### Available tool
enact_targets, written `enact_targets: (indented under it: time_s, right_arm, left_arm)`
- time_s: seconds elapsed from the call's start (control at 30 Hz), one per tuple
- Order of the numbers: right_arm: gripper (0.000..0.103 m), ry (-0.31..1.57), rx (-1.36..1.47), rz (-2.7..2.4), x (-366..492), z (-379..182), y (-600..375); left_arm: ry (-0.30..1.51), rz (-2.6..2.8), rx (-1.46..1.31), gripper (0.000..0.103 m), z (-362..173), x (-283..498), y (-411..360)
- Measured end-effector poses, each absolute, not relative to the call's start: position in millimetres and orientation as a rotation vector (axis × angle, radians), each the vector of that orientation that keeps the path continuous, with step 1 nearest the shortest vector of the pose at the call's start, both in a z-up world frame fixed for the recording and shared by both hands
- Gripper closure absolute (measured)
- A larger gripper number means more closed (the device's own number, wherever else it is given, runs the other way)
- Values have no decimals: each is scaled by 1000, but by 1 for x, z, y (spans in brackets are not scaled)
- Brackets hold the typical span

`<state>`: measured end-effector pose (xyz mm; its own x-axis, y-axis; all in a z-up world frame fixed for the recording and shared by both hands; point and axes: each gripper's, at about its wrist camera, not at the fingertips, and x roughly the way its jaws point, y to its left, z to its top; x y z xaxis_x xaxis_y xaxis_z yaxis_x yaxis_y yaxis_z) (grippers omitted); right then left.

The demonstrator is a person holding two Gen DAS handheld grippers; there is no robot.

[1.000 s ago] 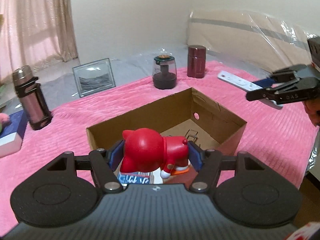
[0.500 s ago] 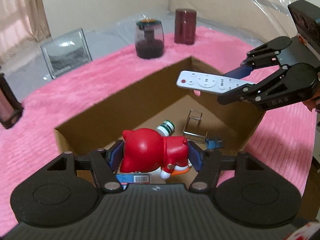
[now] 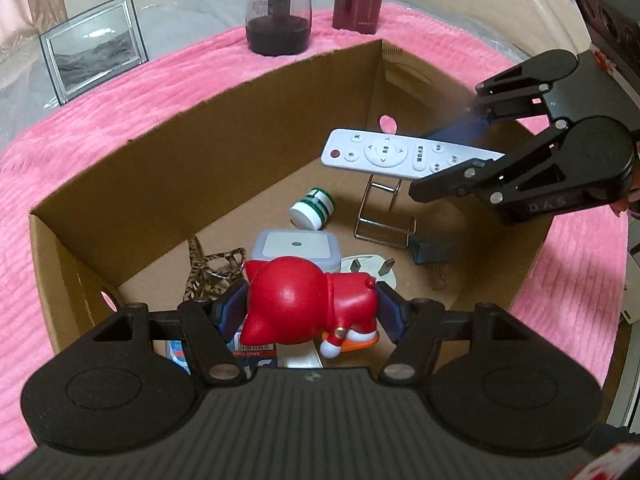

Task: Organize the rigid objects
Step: 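Open the left tool to drop the figure while the right tool drops the remote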

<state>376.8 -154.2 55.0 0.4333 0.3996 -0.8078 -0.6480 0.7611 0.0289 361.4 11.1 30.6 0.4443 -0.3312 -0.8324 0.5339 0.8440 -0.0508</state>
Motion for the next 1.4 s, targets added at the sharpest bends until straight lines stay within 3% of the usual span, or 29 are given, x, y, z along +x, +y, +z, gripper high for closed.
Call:
enact_targets:
  time_s: [0.73,1.4]
  right_arm:
    - [67,984,-322,635,389,36,-144]
    - [67,1002,-323,618,386,33,-144]
  left_arm:
    - [1047,-549,222,40,15,374,4]
    - [982,-529,189,40,33,368,10]
